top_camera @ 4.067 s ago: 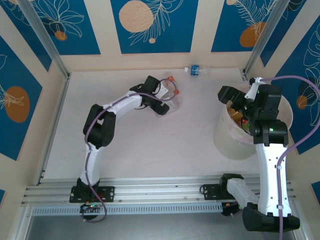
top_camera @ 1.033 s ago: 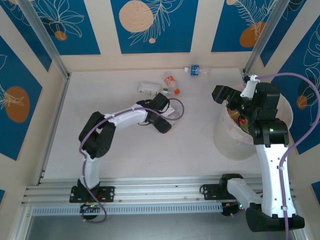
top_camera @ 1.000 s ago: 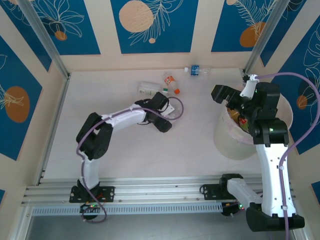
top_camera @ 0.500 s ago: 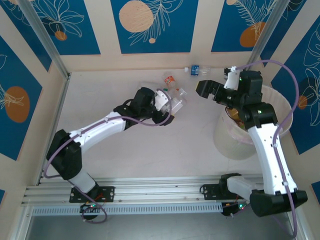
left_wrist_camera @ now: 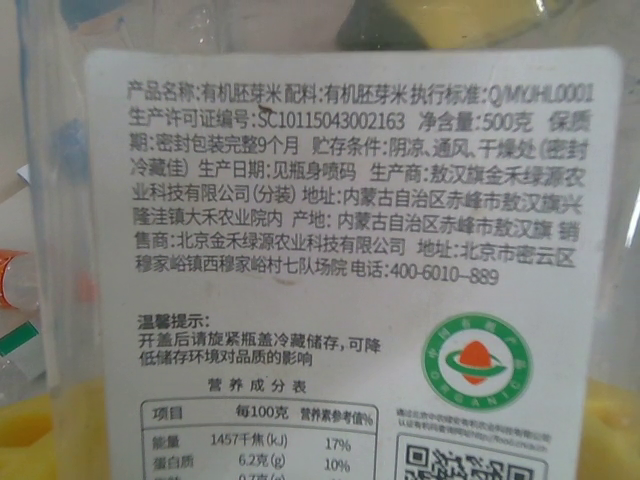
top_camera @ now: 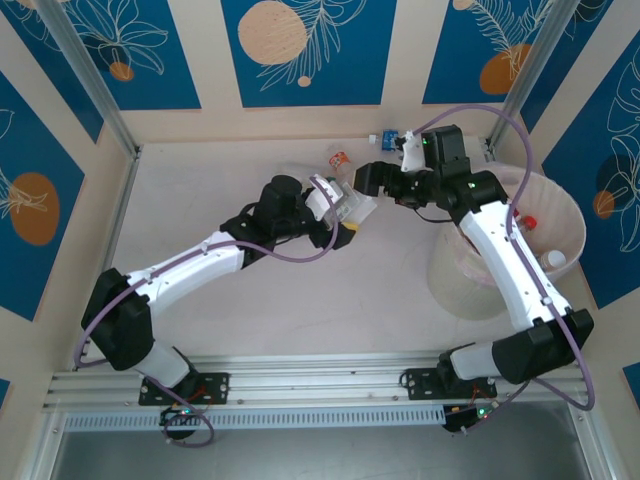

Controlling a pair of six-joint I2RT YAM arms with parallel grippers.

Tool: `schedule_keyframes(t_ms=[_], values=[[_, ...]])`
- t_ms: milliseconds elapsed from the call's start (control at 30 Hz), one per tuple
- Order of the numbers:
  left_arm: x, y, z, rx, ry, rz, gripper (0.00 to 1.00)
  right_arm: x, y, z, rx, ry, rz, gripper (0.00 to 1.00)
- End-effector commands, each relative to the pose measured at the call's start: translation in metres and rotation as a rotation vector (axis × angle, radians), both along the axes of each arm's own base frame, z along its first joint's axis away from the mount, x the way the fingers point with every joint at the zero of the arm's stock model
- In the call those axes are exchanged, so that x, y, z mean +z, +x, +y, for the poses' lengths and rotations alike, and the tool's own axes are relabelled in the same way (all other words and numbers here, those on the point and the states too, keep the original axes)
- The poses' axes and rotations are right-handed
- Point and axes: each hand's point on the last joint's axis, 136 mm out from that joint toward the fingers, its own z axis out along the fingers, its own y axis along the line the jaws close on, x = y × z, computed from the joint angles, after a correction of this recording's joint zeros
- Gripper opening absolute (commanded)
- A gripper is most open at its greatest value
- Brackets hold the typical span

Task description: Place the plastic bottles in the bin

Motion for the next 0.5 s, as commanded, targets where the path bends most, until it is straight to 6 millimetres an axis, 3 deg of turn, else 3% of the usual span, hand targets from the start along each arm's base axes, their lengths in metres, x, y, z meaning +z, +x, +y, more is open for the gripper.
schedule_keyframes(t_ms=[0, 100, 167, 200, 233, 300, 333, 367, 467], values=[[0.023, -0.006, -0.009, -0.039, -0.059, -0.044, 0.05, 0.006, -0.011, 0.013, 0.093, 0.033, 0.025, 0.86], [0.025, -0.002, -0.007, -0.016, -0.062, -0.051, 0.06, 0.004, -0.012, 0.014, 0.102, 0.029, 0.037, 0.77], [0.025, -0.002, -0.008, -0.021, -0.06, -0.049, 0.08, 0.007, -0.013, 0.015, 0.109, 0.037, 0.025, 0.64], [0.026, -0.002, -0.009, -0.021, -0.061, -0.046, 0.14, 0.012, -0.014, 0.014, 0.108, 0.045, 0.007, 0.58], [0.026, -0.002, -0.009, -0.021, -0.064, -0.047, 0.3, 0.017, -0.014, 0.011, 0.099, 0.047, -0.018, 0.52], [0.024, 0.002, -0.006, 0.004, -0.066, -0.054, 0.74, 0.029, -0.014, 0.0, 0.058, 0.036, -0.074, 0.46], [0.023, 0.004, -0.004, 0.027, -0.066, -0.057, 0.9, 0.036, -0.015, -0.008, 0.027, 0.025, -0.111, 0.45], [0.021, 0.006, -0.001, 0.045, -0.069, -0.062, 0.98, 0.041, -0.015, -0.017, -0.007, 0.014, -0.138, 0.44], [0.022, 0.009, 0.008, 0.088, -0.105, -0.084, 1.0, 0.065, -0.024, -0.053, -0.13, -0.011, -0.238, 0.42]])
